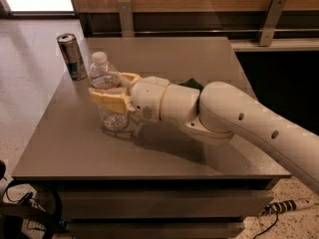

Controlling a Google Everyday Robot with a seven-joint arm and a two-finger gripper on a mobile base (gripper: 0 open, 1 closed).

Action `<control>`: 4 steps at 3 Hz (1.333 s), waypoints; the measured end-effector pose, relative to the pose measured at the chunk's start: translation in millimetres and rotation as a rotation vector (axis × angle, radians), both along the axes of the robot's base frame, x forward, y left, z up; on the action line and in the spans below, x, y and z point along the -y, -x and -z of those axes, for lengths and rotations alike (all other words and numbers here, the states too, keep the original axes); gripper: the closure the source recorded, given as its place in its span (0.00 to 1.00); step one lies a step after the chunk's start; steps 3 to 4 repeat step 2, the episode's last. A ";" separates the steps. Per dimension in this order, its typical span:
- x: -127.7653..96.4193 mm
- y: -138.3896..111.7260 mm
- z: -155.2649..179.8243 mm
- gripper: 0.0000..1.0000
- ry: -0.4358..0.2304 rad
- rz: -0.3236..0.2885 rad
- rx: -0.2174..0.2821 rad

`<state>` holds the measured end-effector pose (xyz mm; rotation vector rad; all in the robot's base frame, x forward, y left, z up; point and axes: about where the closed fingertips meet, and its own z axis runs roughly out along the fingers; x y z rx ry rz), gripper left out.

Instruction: Place water bottle upright

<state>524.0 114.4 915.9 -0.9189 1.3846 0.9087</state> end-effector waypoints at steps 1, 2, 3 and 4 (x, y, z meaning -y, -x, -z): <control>-2.0 1.0 -0.6 0.15 0.001 -0.004 0.001; -3.8 1.9 -1.2 0.00 0.001 -0.007 0.002; -3.8 1.9 -1.2 0.00 0.001 -0.007 0.002; -3.8 1.9 -1.2 0.00 0.001 -0.007 0.002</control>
Offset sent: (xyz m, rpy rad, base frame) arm -0.0009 0.0017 0.0005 -0.0005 -0.0010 0.0032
